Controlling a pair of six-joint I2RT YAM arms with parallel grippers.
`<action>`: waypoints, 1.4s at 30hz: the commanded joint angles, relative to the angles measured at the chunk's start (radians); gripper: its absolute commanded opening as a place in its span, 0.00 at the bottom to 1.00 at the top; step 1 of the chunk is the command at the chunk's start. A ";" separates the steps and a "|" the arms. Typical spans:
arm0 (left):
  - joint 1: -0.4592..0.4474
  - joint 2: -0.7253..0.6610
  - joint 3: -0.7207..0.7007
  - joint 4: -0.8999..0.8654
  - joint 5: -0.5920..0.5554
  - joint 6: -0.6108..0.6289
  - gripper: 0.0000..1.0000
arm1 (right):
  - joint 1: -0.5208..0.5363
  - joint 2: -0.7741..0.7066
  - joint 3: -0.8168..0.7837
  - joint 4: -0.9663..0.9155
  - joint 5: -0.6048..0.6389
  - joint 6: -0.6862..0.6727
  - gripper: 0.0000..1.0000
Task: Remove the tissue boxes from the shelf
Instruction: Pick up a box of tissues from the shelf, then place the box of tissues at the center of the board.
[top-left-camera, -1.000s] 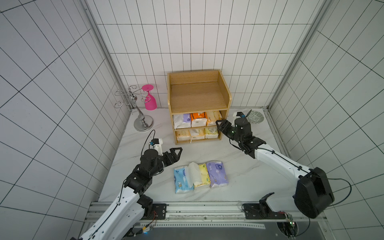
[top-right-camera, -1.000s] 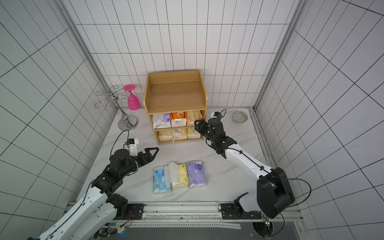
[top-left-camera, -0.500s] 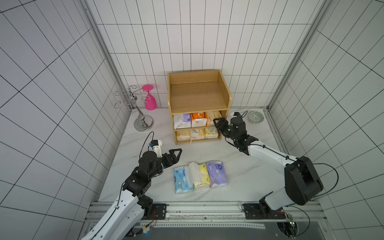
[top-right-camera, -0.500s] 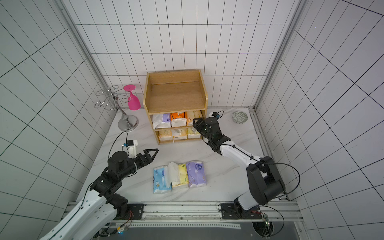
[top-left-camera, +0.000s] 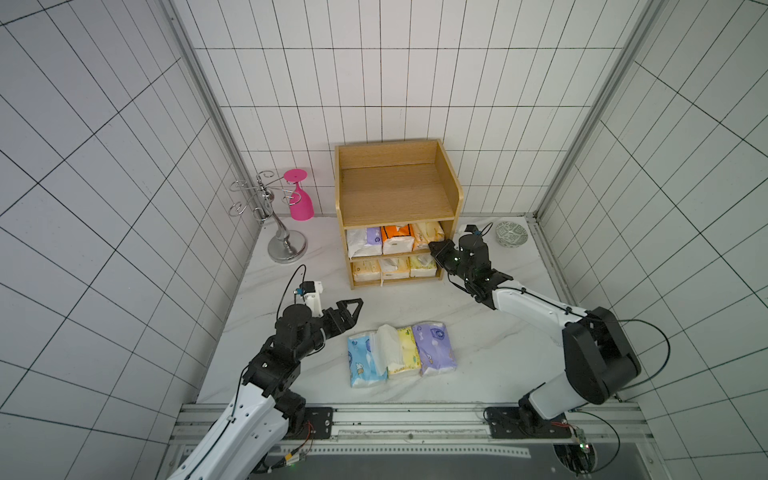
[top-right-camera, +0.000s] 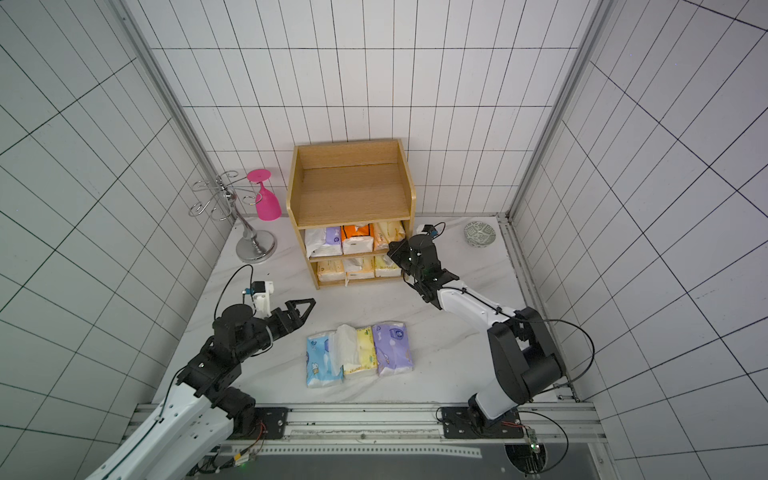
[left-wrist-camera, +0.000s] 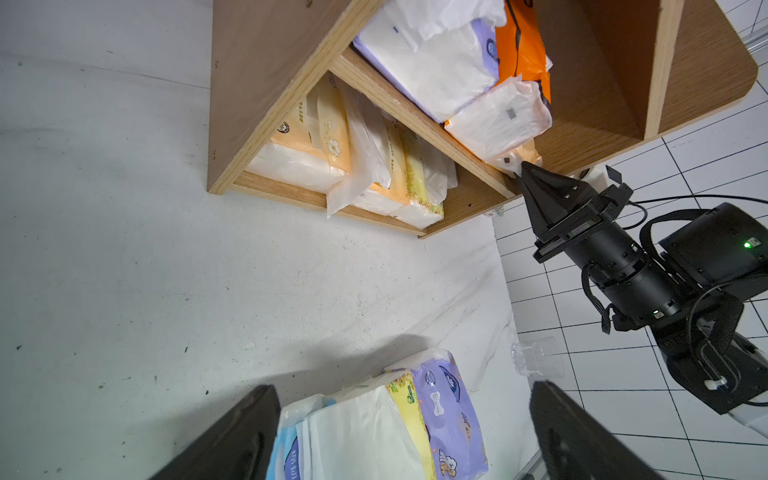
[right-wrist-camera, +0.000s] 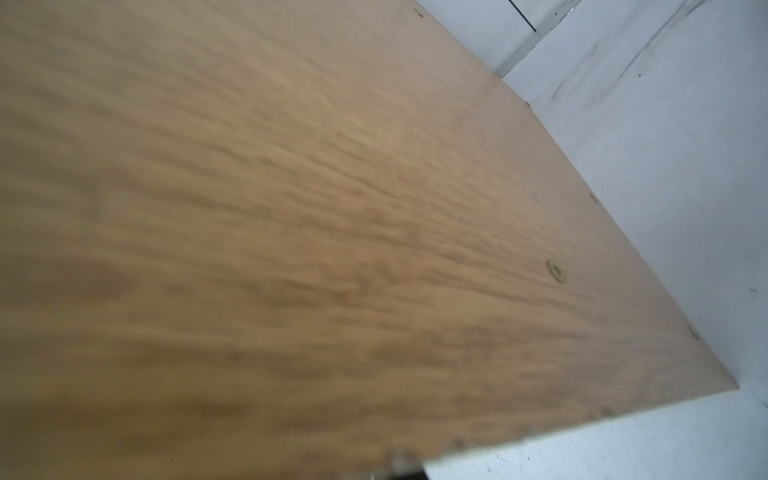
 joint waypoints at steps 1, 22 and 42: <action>0.003 -0.016 -0.009 -0.006 0.010 -0.009 0.98 | 0.005 -0.064 -0.015 0.002 -0.010 -0.013 0.03; -0.171 0.015 0.027 0.015 -0.088 -0.113 0.98 | 0.100 -0.407 -0.304 -0.136 0.025 -0.057 0.00; -0.465 0.182 0.075 0.089 -0.376 -0.099 0.98 | 0.101 -0.950 -0.633 -0.776 0.127 -0.254 0.00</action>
